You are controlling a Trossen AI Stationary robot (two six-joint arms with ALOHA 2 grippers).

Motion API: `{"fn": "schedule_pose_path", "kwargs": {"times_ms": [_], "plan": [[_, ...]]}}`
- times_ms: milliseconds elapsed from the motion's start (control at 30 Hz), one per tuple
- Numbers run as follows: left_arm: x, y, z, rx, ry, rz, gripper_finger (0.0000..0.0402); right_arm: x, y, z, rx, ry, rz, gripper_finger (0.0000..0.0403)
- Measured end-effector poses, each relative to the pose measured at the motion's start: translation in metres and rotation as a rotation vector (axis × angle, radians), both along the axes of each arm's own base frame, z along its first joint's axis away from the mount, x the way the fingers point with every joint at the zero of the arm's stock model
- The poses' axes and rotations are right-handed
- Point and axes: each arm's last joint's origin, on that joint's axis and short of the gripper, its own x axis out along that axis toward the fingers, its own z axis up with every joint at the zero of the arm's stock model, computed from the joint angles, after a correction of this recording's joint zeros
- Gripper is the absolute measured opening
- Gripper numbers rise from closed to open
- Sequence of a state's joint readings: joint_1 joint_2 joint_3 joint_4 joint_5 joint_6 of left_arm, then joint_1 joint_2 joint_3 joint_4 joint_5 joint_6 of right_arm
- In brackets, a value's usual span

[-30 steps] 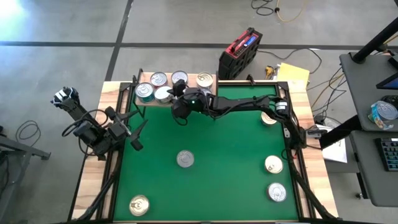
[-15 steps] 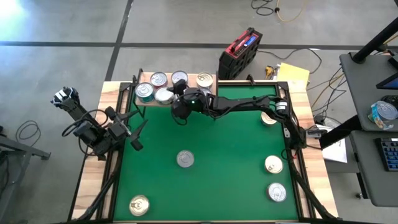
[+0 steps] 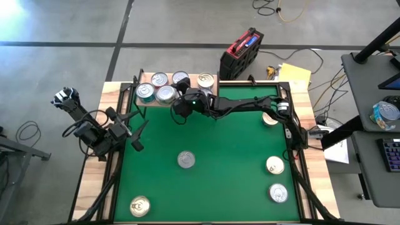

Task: Stack canned seafood by type on shelf
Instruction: Stack the white tuna can on top of the white tuna can on the shelf

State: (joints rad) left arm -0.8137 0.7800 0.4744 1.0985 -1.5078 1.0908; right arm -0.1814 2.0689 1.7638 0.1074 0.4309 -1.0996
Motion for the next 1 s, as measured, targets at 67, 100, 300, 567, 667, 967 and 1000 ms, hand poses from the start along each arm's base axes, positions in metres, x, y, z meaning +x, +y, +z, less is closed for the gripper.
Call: {"fn": "schedule_pose_path", "kwargs": {"times_ms": [67,100,300,567,667,967,1000], "plan": [[0.000,0.000,0.000,0.000,0.000,0.000,0.0210,0.000,0.000,0.000,0.000,0.000,0.000,0.0361],[0.000,0.000,0.000,0.000,0.000,0.000,0.0210,0.000,0.000,0.000,0.000,0.000,0.000,0.0361],[0.000,0.000,0.000,0.000,0.000,0.000,0.0210,0.001,0.005,0.000,0.021,-0.015,0.005,0.0361],[0.000,0.000,0.000,0.000,0.000,0.000,0.0210,-0.001,0.009,0.006,0.056,-0.055,-0.039,0.0361],[0.000,0.000,0.000,0.000,0.000,0.000,0.0210,-0.004,0.009,0.009,0.075,-0.056,-0.049,0.0361],[0.000,0.000,0.000,0.004,-0.003,-0.004,0.0210,-0.003,0.010,0.010,0.079,-0.069,-0.017,0.0361],[0.000,0.000,0.000,0.004,-0.003,-0.005,0.0210,-0.003,0.010,0.011,0.083,-0.078,-0.015,0.0361]]}}
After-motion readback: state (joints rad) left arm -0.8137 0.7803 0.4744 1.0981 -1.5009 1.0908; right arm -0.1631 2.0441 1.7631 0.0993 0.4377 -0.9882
